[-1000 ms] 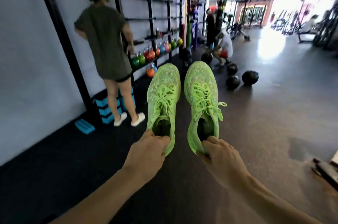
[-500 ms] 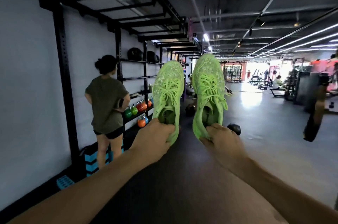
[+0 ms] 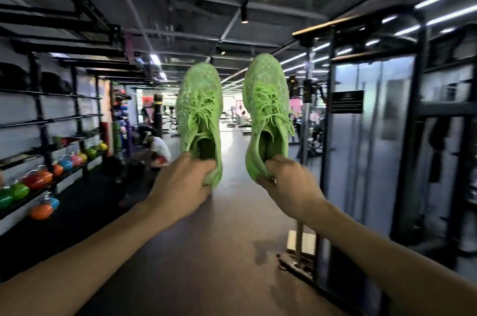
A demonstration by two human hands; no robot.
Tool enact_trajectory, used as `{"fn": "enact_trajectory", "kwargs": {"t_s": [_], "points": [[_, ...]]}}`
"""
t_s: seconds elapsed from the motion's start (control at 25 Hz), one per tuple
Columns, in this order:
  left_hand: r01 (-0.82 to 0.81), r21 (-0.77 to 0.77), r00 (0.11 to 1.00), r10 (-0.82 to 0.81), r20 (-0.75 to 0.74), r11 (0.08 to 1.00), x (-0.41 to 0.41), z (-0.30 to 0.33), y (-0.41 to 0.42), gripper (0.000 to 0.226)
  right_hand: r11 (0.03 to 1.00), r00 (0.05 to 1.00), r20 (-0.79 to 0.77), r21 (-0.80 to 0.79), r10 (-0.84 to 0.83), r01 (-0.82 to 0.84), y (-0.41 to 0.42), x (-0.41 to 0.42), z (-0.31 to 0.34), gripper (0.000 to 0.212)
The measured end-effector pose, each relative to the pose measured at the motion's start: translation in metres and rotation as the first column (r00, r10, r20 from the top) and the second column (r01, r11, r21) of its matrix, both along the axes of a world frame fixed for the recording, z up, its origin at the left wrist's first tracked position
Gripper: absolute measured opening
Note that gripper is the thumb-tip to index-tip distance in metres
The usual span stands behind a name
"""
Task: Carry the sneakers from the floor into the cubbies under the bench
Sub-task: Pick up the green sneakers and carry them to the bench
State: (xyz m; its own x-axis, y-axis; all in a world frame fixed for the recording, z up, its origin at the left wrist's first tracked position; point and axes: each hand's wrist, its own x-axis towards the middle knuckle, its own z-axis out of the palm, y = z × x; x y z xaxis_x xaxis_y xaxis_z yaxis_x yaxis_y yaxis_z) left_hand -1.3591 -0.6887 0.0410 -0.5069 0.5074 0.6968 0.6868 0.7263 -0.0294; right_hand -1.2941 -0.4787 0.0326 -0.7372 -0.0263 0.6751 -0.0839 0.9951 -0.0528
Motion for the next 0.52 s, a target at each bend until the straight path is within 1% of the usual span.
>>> {"fn": "enact_trajectory", "kwargs": {"t_s": [0.12, 0.24, 0.32, 0.4, 0.52], "points": [[0.170, -0.001, 0.985, -0.170, -0.014, 0.986, 0.030, 0.005, 0.052, 0.030, 0.985, 0.985, 0.000, -0.013, -0.174, 0.174, 0.043, 0.070, 0.002, 0.023], [0.355, 0.008, 0.935, -0.354, -0.018, 0.935, 0.079, 0.008, 0.118, 0.032, 0.927, 0.927, 0.006, -0.022, -0.375, 0.375, 0.086, 0.153, 0.003, 0.025], [0.486, -0.008, 0.874, -0.486, -0.025, 0.874, 0.127, 0.010, 0.169, 0.034, 0.869, 0.870, -0.002, -0.040, -0.493, 0.492, 0.119, 0.220, 0.002, 0.025], [0.606, -0.026, 0.794, -0.606, -0.044, 0.795, 0.184, 0.011, 0.220, 0.034, 0.796, 0.797, -0.007, -0.052, -0.605, 0.603, 0.149, 0.293, 0.000, 0.023], [0.715, -0.023, 0.699, -0.715, -0.014, 0.699, 0.275, 0.006, 0.290, 0.020, 0.684, 0.685, -0.002, -0.058, -0.729, 0.727, 0.185, 0.406, -0.006, 0.024]]}}
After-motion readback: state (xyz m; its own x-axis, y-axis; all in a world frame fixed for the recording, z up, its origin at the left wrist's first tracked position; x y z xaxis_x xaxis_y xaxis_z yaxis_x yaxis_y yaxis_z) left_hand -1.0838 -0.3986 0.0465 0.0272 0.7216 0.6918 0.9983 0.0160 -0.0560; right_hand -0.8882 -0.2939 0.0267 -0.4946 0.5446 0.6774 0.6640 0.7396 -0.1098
